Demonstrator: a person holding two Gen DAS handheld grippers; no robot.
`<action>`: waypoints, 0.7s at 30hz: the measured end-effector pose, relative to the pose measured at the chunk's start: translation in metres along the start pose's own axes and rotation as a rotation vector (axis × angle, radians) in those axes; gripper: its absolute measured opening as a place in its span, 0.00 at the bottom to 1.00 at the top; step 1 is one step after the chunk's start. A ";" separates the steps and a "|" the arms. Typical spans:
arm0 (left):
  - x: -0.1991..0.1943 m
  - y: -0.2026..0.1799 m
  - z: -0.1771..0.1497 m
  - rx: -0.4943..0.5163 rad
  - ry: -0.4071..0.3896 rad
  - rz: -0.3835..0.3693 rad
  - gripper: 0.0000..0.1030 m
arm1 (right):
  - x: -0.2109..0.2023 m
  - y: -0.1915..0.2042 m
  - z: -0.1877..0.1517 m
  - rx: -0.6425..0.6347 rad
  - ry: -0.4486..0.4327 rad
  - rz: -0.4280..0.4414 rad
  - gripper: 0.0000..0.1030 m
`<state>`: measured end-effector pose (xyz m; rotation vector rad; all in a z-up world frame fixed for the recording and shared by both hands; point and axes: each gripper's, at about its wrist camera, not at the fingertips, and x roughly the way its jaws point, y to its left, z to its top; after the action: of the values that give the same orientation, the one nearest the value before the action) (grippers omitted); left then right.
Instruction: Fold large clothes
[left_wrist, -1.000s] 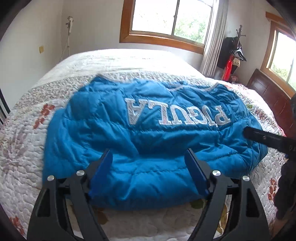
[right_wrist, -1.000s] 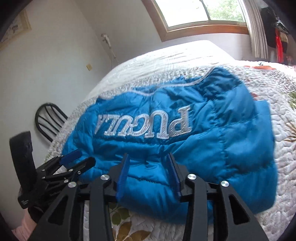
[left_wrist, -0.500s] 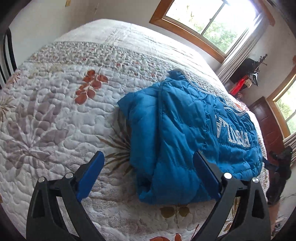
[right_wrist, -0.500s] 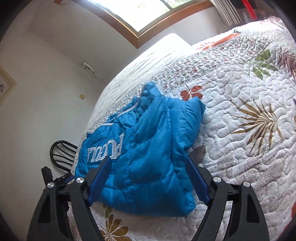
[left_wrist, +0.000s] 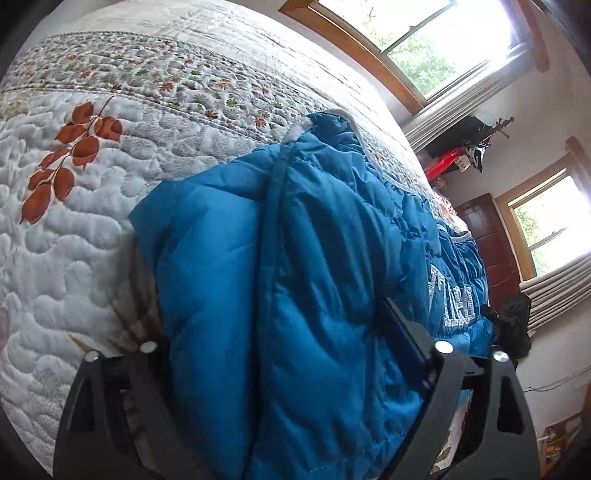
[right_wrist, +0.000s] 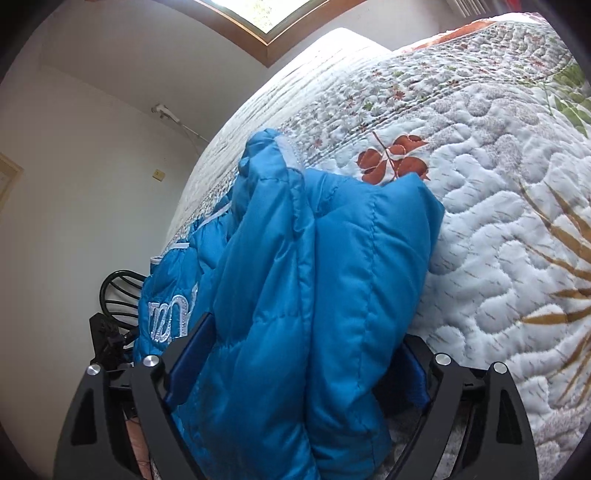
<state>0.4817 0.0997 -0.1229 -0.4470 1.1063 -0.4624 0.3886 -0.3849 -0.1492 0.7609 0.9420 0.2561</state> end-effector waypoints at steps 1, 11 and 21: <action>0.001 -0.005 0.001 0.002 -0.003 0.014 0.63 | 0.003 0.002 0.001 -0.006 0.008 -0.003 0.53; -0.063 -0.062 -0.015 0.078 -0.140 0.016 0.14 | -0.062 0.074 -0.023 -0.113 -0.074 0.066 0.16; -0.222 -0.099 -0.119 0.230 -0.336 -0.018 0.14 | -0.176 0.171 -0.129 -0.339 -0.181 0.109 0.16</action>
<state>0.2769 0.1300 0.0506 -0.3176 0.7161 -0.5033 0.2028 -0.2903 0.0341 0.5127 0.6639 0.4236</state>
